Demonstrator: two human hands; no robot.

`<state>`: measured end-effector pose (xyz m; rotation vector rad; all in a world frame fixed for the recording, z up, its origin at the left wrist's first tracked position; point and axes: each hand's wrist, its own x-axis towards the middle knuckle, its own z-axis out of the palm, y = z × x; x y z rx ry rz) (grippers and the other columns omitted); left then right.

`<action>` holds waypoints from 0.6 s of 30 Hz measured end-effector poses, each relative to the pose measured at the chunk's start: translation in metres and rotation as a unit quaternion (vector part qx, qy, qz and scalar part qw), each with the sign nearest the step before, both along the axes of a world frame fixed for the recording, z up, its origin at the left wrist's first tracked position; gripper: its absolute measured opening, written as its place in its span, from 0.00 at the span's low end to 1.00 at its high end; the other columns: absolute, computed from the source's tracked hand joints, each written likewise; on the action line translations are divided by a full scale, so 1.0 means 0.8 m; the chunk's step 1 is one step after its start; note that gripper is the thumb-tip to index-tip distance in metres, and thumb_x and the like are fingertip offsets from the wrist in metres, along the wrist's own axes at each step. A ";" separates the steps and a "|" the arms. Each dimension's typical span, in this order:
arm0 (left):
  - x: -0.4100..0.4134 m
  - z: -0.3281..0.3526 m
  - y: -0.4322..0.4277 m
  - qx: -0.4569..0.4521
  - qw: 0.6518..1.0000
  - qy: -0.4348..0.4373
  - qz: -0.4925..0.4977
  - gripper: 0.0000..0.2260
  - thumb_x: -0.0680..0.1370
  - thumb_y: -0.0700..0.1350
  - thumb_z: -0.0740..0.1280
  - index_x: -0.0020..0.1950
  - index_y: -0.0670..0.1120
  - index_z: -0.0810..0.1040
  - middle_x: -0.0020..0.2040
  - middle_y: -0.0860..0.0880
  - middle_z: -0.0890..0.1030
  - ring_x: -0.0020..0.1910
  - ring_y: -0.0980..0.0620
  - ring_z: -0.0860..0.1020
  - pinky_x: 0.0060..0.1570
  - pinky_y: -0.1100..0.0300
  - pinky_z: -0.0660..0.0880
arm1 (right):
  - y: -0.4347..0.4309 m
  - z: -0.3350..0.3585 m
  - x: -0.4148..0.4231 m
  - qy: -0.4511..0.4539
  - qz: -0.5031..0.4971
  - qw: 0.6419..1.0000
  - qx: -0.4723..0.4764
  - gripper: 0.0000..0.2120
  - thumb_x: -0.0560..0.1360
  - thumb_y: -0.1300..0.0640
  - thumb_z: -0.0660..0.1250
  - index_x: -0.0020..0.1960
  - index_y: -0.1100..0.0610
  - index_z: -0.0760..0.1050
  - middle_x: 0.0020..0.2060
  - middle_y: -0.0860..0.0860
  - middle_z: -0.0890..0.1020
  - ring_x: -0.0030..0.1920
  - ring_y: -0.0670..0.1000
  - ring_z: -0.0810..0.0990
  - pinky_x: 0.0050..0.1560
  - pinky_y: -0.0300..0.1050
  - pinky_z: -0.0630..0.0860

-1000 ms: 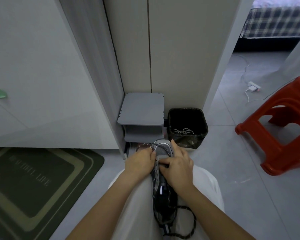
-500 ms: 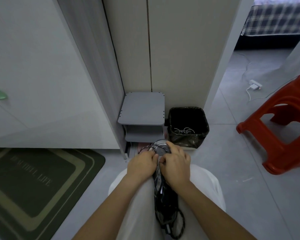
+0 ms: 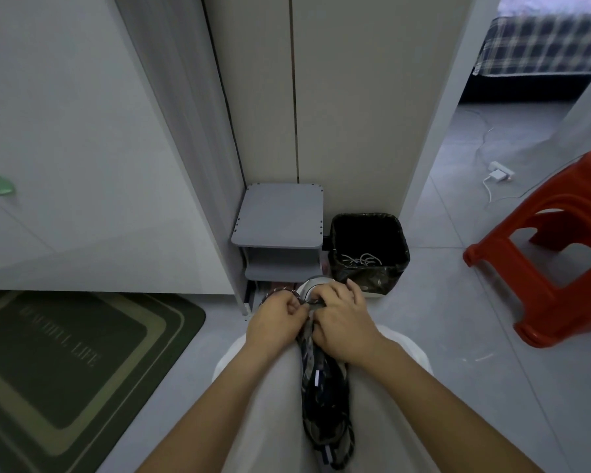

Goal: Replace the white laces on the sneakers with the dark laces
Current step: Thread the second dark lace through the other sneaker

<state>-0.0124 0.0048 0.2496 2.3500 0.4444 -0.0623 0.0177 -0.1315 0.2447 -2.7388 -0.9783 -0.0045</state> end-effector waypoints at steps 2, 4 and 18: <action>-0.004 0.004 0.000 -0.008 0.999 0.013 -0.029 0.10 0.73 0.53 0.67 0.37 0.52 0.70 0.35 0.55 0.76 0.37 0.53 0.75 0.39 0.58 0.72 | -0.011 0.006 0.001 0.053 0.015 0.998 0.019 0.26 0.66 0.46 0.47 0.46 0.52 0.81 0.61 0.48 0.72 0.66 0.55 0.65 0.71 0.57 0.46; -0.010 0.011 0.000 -0.002 0.996 0.050 -0.077 0.11 0.68 0.57 0.67 0.41 0.52 0.70 0.39 0.55 0.77 0.41 0.54 0.76 0.45 0.55 0.75 | -0.027 0.011 -0.002 0.082 0.021 0.996 0.037 0.26 0.65 0.43 0.46 0.44 0.51 0.80 0.65 0.47 0.69 0.69 0.54 0.60 0.72 0.57 0.46; -0.032 0.014 -0.005 0.041 0.997 0.029 -0.065 0.13 0.68 0.56 0.71 0.43 0.53 0.70 0.41 0.57 0.77 0.42 0.57 0.76 0.44 0.61 0.71 | -0.073 0.061 -0.008 0.091 -0.121 0.988 0.025 0.14 0.72 0.40 0.65 0.53 0.44 0.77 0.63 0.44 0.71 0.65 0.50 0.66 0.63 0.48 0.61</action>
